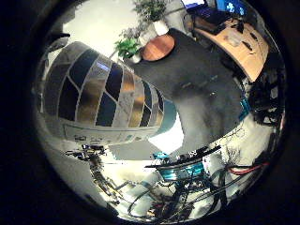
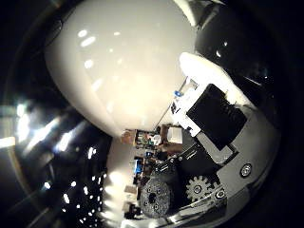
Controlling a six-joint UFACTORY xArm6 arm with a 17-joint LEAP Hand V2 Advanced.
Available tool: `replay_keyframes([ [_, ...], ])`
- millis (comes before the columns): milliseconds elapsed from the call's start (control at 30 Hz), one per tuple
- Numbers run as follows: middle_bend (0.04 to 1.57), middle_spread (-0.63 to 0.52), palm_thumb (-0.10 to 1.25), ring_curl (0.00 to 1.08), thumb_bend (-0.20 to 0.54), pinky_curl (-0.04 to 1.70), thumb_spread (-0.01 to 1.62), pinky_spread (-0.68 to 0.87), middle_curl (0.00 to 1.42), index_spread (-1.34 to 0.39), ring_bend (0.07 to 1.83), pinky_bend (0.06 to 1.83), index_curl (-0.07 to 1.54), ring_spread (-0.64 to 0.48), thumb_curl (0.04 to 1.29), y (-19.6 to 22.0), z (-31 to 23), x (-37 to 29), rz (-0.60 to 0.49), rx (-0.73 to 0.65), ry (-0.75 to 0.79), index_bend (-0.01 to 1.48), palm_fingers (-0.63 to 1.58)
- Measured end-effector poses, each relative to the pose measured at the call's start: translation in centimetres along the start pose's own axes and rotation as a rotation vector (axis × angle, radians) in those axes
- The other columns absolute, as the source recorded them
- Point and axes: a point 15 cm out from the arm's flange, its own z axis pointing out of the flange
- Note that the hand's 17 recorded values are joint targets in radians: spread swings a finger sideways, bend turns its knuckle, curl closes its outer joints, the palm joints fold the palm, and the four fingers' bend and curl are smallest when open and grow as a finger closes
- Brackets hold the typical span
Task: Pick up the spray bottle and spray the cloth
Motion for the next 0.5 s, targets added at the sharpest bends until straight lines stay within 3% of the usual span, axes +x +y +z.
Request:
replay_keyframes([
  [200,1.01,-0.37,1.14,0.33,-0.014,-0.02,0.95,0.11,0.50,-0.58,0.95,0.56,0.65,-0.45,0.36,0.1,3.4,2.9,-0.027,-0.070,0.159,0.36,1.13],
  [500,1.02,-0.36,1.14,0.33,-0.014,-0.02,0.95,0.13,0.49,-0.58,0.95,0.56,0.65,-0.45,0.36,0.2,5.9,9.2,-0.245,-0.081,0.578,0.38,1.13],
])
